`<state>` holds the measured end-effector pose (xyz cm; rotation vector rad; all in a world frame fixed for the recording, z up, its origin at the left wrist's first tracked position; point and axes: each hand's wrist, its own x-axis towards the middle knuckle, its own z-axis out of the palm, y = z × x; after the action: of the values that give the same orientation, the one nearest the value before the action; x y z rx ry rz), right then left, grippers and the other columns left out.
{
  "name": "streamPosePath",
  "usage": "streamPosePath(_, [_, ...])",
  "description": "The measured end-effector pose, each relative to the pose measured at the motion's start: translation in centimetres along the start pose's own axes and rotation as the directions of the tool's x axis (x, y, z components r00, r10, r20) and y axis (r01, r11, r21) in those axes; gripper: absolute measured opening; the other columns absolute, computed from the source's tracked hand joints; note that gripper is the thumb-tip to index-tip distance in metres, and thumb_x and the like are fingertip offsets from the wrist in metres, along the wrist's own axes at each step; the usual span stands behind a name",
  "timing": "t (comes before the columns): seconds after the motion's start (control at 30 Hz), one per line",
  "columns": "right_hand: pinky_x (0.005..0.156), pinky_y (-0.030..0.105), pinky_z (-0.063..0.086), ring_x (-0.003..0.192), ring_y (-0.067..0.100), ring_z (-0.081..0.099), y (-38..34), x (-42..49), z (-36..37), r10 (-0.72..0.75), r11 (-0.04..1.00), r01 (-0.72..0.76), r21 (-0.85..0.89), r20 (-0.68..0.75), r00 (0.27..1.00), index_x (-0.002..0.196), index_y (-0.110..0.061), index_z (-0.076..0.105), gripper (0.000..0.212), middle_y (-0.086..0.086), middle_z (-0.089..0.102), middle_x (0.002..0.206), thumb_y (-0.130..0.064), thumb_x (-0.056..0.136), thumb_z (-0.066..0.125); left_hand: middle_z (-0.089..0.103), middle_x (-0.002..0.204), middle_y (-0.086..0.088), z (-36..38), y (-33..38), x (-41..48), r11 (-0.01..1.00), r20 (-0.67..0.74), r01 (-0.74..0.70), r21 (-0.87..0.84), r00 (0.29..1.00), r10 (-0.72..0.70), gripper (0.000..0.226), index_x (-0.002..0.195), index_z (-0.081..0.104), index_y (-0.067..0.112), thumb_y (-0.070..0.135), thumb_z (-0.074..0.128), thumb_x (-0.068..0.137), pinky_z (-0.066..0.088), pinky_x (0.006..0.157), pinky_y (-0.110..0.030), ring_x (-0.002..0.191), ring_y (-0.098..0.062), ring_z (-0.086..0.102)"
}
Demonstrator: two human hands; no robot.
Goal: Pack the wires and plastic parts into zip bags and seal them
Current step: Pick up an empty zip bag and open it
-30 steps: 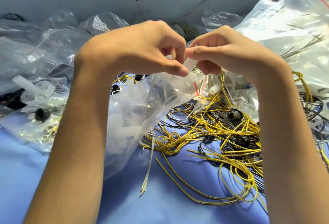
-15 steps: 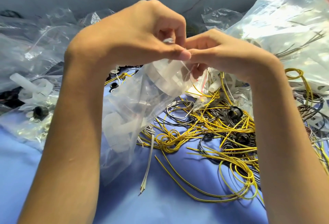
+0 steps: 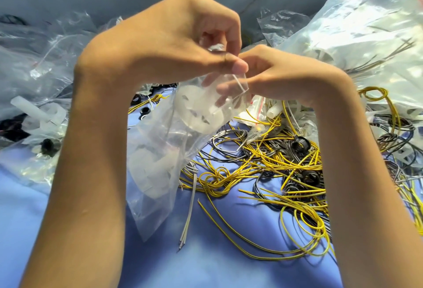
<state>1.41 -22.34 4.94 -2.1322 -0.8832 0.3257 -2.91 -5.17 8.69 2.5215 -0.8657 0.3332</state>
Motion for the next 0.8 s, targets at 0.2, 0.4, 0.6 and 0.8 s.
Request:
streamPosePath(0.2, [0.072,0.030,0.042,0.081,0.015,0.057,-0.3,-0.1,0.0,0.004,1.000,-0.004,-0.020,0.005,1.000,0.105,-0.023,0.071,0.019,0.002,0.075,0.092,-0.024,0.087,0.065,0.056,0.069,-0.006,0.1,-0.2,0.1,1.000,-0.012,0.016,-0.008,1.000,-0.016,0.023,0.080,0.066,0.020,0.043,0.071,0.079,0.042,0.067,-0.038,0.072,-0.026,0.052])
streamPosePath(0.4, [0.068,0.023,0.045,0.076,0.008,0.059,-0.2,0.0,0.0,0.016,0.996,-0.016,-0.083,-0.011,1.000,0.110,-0.014,0.070,0.022,0.008,0.074,0.097,-0.024,0.092,0.059,0.054,0.069,-0.003,-0.1,-0.7,-0.2,0.999,-0.013,0.046,-0.024,0.999,-0.046,0.026,0.082,0.067,0.021,0.046,0.069,0.075,0.045,0.069,-0.042,0.067,-0.023,0.049])
streamPosePath(0.6, [0.076,0.034,0.052,0.080,0.016,0.062,0.1,0.0,-0.3,0.034,0.990,-0.035,-0.134,-0.011,0.999,0.105,-0.001,0.067,0.022,0.009,0.073,0.094,-0.011,0.097,0.048,0.053,0.058,0.012,-0.3,-2.3,-0.2,0.978,-0.041,0.185,0.093,0.982,-0.182,0.020,0.071,0.061,0.025,0.041,0.070,0.078,0.031,0.055,-0.023,0.051,0.000,0.043])
streamPosePath(0.8, [0.071,0.021,0.051,0.079,0.011,0.067,0.6,0.0,-0.8,0.064,0.987,-0.071,-0.145,-0.054,0.996,0.107,-0.006,0.067,0.023,0.010,0.072,0.098,-0.021,0.097,0.052,0.059,0.070,0.006,-0.2,-3.3,-0.1,0.945,-0.121,0.285,0.162,0.956,-0.268,0.018,0.069,0.060,0.022,0.035,0.069,0.077,0.034,0.054,-0.020,0.060,-0.002,0.050])
